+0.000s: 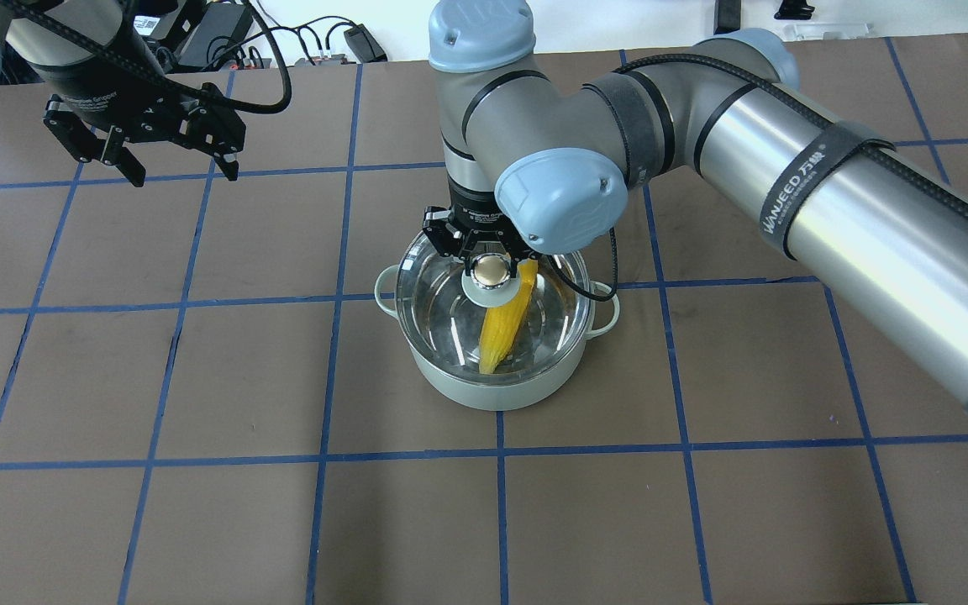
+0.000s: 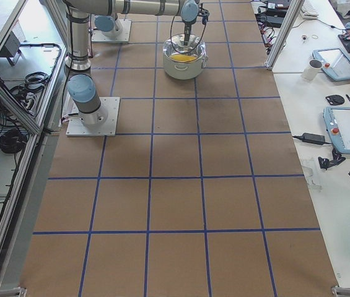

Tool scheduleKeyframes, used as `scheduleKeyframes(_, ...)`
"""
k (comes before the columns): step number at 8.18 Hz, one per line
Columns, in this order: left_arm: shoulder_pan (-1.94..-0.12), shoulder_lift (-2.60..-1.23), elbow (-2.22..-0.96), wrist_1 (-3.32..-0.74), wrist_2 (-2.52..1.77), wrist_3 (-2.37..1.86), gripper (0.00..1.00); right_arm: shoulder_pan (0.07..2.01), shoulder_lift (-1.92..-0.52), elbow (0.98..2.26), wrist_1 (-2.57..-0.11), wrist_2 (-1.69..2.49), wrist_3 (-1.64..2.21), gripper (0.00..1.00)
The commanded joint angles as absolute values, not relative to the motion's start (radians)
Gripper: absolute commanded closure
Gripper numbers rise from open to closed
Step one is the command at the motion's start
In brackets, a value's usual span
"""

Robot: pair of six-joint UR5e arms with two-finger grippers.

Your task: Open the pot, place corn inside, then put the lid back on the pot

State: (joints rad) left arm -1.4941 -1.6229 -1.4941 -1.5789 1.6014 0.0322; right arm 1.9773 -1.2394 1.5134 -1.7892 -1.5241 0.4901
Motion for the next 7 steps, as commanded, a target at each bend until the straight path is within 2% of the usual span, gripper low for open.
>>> scheduleKeyframes(1, -1.494, -1.623, -1.494, -1.578, 1.601, 0.032, 0.0, 1.977, -1.236, 1.514, -1.79, -1.523, 0.485, 0.31)
scheduleKeyframes(2, -1.494, -1.623, -1.494, -1.578, 1.601, 0.032, 0.0, 1.977, -1.236, 1.514, -1.792, -1.523, 0.479, 0.24)
scheduleKeyframes(3, -1.494, -1.623, -1.494, -1.578, 1.6, 0.032, 0.0, 1.977, -1.236, 1.514, -1.792, -1.525, 0.479, 0.21)
scheduleKeyframes(5, -1.494, -1.623, -1.494, -1.578, 1.6, 0.032, 0.0, 1.977, -1.236, 1.514, -1.792, -1.532, 0.476, 0.22)
scheduleKeyframes(7, -1.494, -1.623, -1.494, -1.578, 1.6, 0.032, 0.0, 1.977, -1.236, 1.514, -1.79, -1.535, 0.476, 0.41)
